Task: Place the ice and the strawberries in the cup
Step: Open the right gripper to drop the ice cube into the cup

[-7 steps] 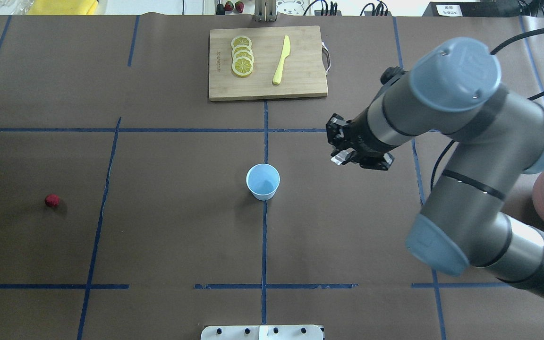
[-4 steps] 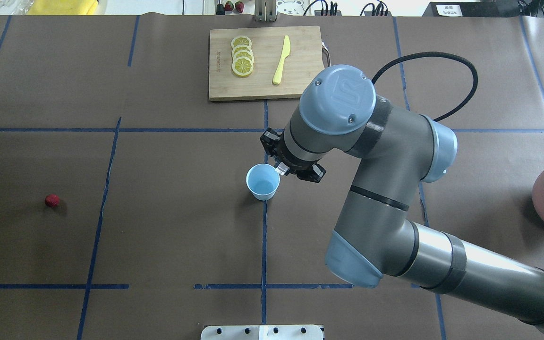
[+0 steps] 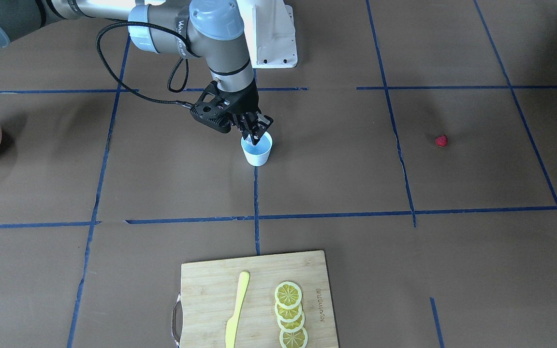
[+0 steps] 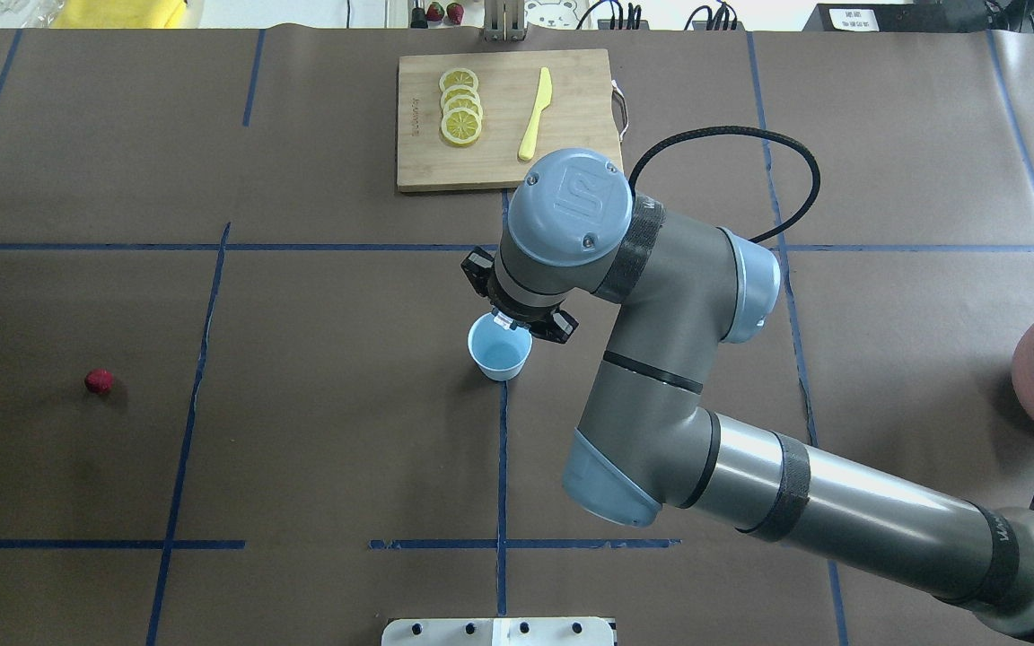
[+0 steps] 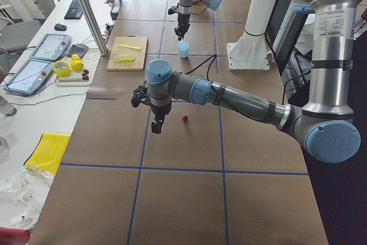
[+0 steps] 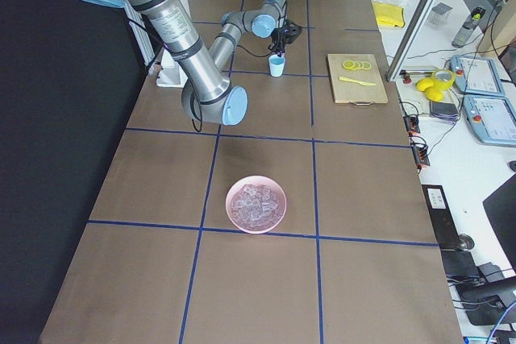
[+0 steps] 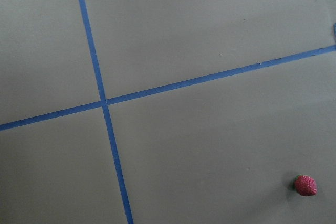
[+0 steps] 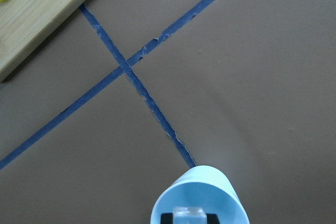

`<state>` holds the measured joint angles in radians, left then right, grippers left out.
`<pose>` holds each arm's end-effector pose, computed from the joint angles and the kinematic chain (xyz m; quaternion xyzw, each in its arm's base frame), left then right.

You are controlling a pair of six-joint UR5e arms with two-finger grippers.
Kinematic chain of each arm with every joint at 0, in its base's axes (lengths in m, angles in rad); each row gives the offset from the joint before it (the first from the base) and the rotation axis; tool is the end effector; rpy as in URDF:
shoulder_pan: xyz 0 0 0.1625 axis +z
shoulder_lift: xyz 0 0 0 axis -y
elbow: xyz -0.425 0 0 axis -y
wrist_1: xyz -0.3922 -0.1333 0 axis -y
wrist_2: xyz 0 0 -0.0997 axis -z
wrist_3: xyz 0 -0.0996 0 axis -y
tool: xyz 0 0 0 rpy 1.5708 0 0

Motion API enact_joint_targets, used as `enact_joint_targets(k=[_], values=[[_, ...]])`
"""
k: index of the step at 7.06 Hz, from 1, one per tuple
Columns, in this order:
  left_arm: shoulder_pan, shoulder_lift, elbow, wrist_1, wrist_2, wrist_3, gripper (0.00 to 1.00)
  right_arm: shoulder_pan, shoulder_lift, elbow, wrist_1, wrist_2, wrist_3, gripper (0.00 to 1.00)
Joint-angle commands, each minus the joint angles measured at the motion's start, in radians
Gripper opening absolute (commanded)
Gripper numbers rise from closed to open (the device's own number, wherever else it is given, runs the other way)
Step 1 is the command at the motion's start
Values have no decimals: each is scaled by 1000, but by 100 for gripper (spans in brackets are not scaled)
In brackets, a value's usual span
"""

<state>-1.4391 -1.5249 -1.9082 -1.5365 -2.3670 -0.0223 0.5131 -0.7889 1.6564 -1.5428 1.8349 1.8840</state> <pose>0.0002 -0.4744 0.5163 0.0883 0.3924 0.0996 0.9101 -0.5489 -0.4324 0.1472 -0.0753 -0.4389 0.3066 0.8413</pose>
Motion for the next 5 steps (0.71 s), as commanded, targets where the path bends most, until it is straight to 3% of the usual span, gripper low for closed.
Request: enact_joint_targets(k=[1,4,5], values=[[0,12,1,-30,5,1,100,-2,0,-3,3,0,1,88],[0,12,11,-30,5,-4,100,8,-10,20,-2,4,-5,86],[2,12,11,-30,5,-5,100,60,-103,102,-3,33,-13,85]])
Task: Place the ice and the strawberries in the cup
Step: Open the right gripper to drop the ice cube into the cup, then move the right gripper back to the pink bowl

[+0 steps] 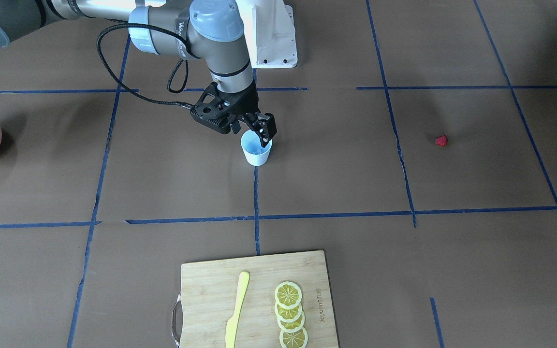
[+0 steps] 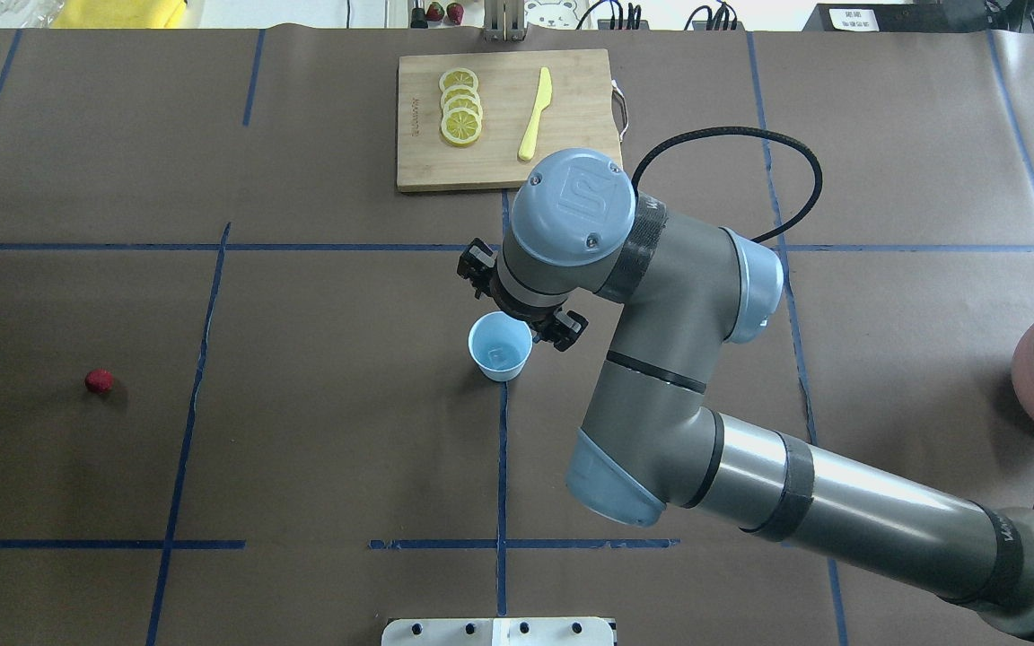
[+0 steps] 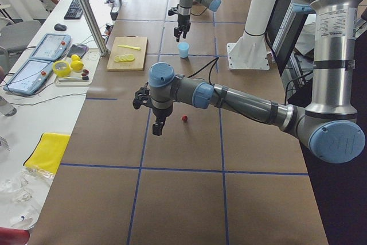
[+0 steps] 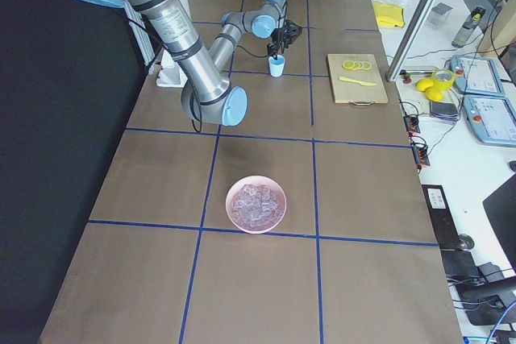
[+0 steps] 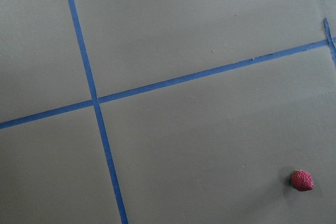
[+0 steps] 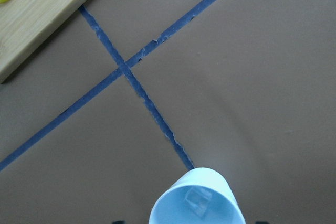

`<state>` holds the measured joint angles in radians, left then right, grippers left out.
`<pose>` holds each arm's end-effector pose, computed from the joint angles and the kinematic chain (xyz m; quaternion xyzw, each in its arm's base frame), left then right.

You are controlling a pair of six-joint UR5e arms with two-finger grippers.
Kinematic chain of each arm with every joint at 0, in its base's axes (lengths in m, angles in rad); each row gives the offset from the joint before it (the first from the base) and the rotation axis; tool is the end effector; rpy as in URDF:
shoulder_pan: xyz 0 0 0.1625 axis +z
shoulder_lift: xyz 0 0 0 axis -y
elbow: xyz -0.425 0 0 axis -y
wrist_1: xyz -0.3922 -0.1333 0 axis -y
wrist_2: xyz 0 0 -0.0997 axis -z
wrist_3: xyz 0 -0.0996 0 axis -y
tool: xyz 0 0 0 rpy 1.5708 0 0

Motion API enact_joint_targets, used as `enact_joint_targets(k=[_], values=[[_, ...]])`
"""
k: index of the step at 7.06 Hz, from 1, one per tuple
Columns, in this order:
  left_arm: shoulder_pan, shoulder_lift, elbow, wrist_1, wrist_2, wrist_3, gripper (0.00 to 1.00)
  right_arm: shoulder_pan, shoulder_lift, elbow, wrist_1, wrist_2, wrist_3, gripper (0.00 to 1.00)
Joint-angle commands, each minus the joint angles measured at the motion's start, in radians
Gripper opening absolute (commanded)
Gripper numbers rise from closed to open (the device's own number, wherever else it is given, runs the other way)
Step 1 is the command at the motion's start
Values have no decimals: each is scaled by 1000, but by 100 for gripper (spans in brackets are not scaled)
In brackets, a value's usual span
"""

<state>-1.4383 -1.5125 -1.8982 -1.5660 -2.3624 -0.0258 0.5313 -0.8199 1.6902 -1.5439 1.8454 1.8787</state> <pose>-0.0001 -0.4720 0.5240 0.0910 0.3906 0.0995 0.9106 -0.5323 -0.4361 0.1552 -0.0747 -0.4407 0.3094 0.8393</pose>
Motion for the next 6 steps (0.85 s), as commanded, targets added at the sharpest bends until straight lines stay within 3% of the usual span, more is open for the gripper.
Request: enact_joint_targets(k=[1,3,4,6], values=[[-1,0,-1,0,0,-2,100,120,-204,173,-4,81,-70,85],[-1,0,-5,1,-4,-2,100,292,-429,282,-7,211,-365,84],[-1,0,-8,0,-5,-2,100,367,-564,324,1,231,-541,84],[1,0,-9,1,-8,-3,100,558,-790,356,7,338,-926,85]])
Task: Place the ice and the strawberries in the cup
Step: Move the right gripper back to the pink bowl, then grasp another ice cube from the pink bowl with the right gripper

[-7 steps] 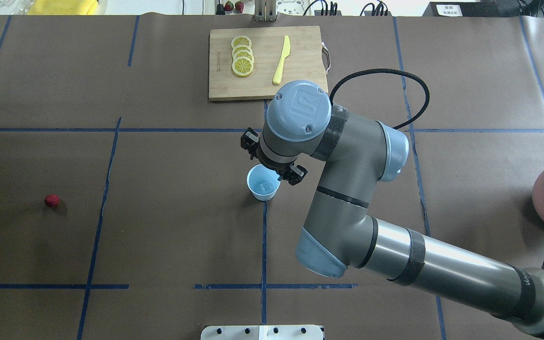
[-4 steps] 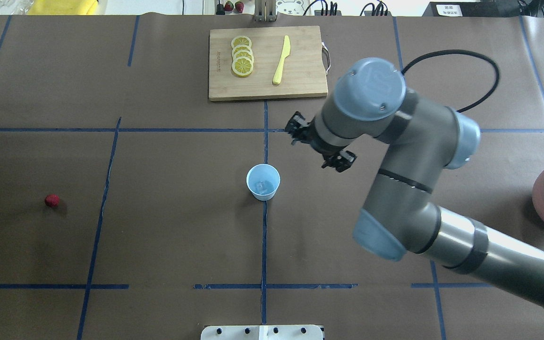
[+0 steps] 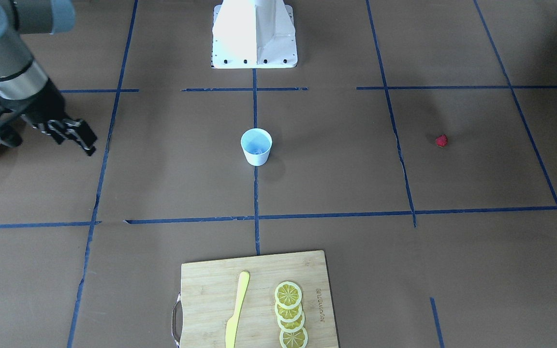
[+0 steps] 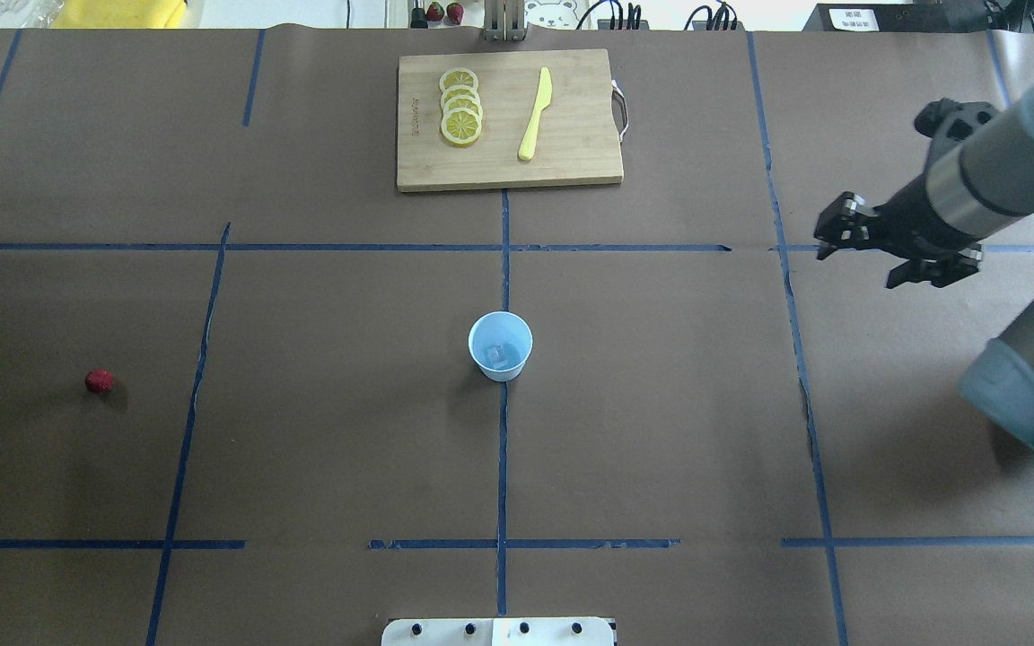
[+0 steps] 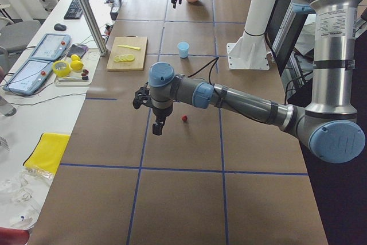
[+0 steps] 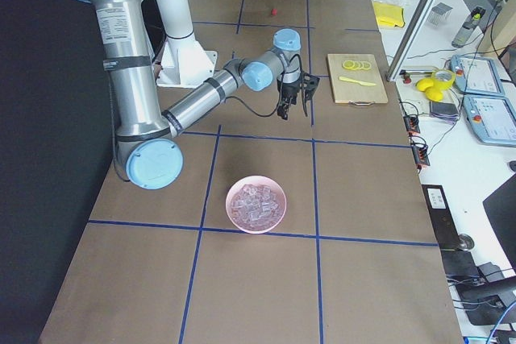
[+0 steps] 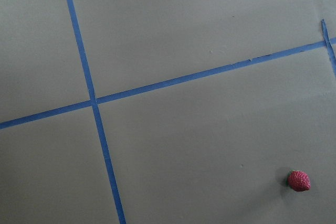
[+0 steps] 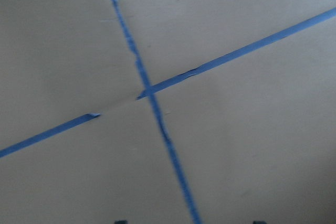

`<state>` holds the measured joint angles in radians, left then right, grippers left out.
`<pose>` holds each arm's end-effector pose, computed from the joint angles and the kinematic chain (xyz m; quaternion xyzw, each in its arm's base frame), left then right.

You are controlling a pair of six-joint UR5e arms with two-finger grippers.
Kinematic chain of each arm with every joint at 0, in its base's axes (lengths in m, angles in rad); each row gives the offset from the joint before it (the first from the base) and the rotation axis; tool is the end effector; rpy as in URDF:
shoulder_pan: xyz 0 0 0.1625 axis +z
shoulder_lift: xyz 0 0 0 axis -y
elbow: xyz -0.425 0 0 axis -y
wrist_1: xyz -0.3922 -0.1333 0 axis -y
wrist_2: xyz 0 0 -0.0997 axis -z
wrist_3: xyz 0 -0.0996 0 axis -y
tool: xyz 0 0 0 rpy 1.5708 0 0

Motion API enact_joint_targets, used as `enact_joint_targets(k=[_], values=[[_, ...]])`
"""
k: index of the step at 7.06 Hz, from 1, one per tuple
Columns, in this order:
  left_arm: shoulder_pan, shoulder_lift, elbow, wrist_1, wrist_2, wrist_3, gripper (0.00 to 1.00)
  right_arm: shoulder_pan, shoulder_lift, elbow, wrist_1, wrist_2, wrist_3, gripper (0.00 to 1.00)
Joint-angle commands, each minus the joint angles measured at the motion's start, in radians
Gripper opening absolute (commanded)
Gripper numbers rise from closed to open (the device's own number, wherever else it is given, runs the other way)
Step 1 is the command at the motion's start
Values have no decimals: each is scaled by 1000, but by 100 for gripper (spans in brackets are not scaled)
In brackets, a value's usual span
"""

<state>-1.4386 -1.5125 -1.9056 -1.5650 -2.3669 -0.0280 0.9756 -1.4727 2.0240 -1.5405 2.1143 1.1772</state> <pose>0.0000 -0.4714 0.5202 0.0933 0.3928 0.0998 0.9094 -0.2159 -0.4647 0.3965 -0.0246 -0.3766 0.1911 0.9061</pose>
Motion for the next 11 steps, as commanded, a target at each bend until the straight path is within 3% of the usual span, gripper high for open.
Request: enact_joint_targets(k=[1,3,6,9,11], values=[[1,0,-1,-1,-5,0,100,186,-228,18,3,94,-439,85],[1,0,0,-1,-5,0,100,273,-337,-31,3,95,-778,87],[1,-2,0,-3,-5,0,100,294,-379,-131,49,147,-985,89],[1,-2,5,-3,-5,2,100,296,-385,-261,202,225,-992,89],[1,-2,3,-3,-5,0,100,296,-377,-287,221,220,-981,89]])
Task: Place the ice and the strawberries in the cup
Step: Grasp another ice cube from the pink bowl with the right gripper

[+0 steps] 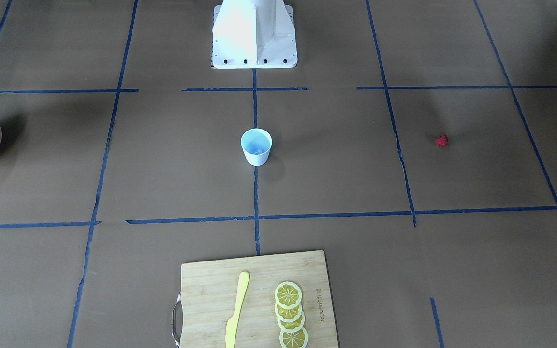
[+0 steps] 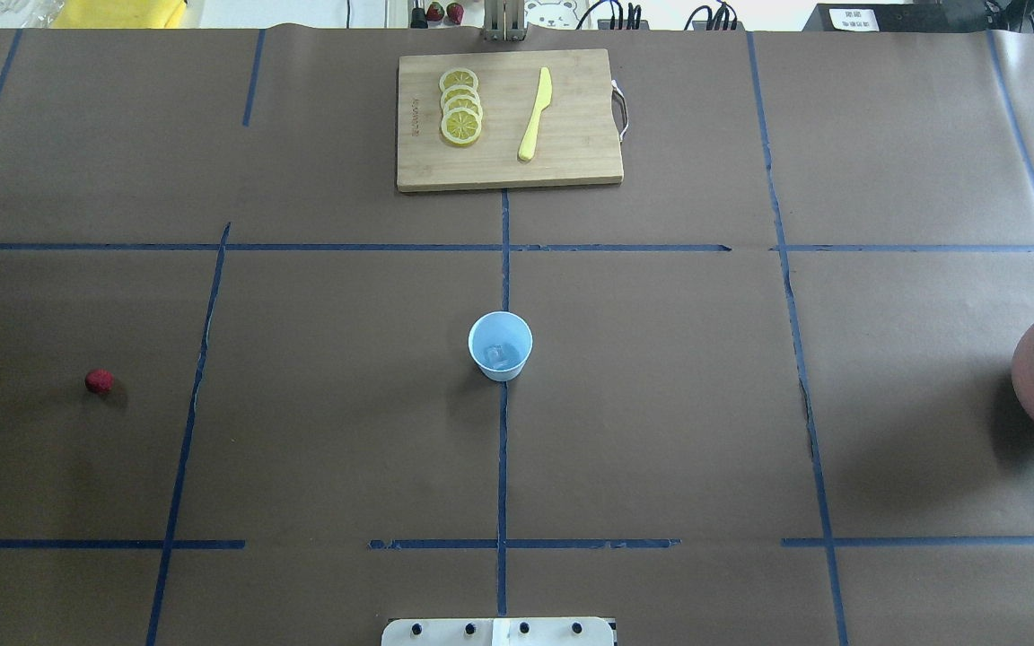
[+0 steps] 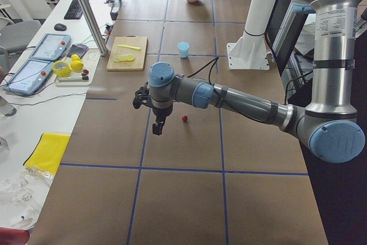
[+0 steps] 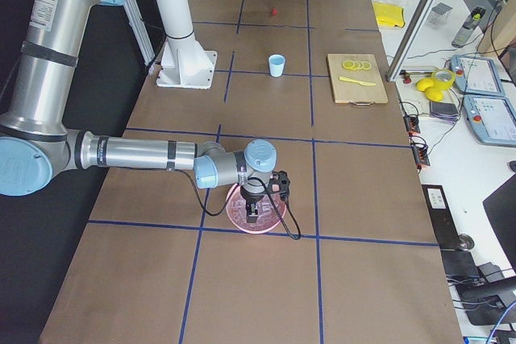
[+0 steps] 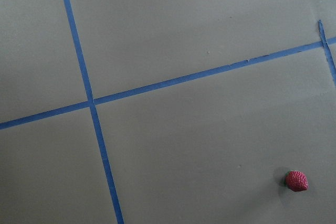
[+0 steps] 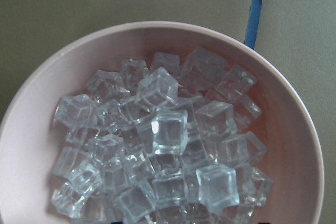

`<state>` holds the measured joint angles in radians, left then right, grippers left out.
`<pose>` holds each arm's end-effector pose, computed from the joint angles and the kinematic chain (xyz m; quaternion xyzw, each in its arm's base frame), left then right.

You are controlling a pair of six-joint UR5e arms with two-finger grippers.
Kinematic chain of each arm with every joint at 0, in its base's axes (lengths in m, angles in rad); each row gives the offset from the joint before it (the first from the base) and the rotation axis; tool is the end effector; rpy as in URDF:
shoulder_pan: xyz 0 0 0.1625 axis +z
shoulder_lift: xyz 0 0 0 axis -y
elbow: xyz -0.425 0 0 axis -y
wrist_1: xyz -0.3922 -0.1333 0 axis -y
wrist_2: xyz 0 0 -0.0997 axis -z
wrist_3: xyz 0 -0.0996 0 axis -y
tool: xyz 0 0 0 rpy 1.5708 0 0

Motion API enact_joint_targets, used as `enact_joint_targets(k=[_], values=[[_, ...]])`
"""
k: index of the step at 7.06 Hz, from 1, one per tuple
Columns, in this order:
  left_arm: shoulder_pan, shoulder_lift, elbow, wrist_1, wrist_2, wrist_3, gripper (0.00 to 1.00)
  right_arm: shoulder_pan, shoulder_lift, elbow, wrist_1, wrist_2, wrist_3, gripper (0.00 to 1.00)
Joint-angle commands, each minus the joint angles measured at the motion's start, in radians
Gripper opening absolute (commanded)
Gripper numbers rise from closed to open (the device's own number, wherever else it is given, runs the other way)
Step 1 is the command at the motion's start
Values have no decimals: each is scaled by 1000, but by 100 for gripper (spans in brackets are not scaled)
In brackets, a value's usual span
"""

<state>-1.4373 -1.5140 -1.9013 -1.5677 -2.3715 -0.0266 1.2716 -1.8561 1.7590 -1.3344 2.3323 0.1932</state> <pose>0.0010 -0.4721 0.5210 0.0930 0.3949 0.1012 0.9084 -0.0501 -0.3817 0.6659 -0.0277 -0.3753 -0.0749 0.9235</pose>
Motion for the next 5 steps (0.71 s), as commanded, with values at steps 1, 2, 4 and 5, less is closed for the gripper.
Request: enact_joint_targets(k=[1,2,4,5], values=[[0,0,-1,0,0,0,100,-1,17,-41,17,1,3,88],[-2,-2,-1,0,0,1,100,0,34,-61,17,1,3,87],[0,-3,1,0,0,1,100,0,54,-76,17,-1,3,84],[0,-3,1,0,0,1,100,0,58,-78,17,-1,3,81]])
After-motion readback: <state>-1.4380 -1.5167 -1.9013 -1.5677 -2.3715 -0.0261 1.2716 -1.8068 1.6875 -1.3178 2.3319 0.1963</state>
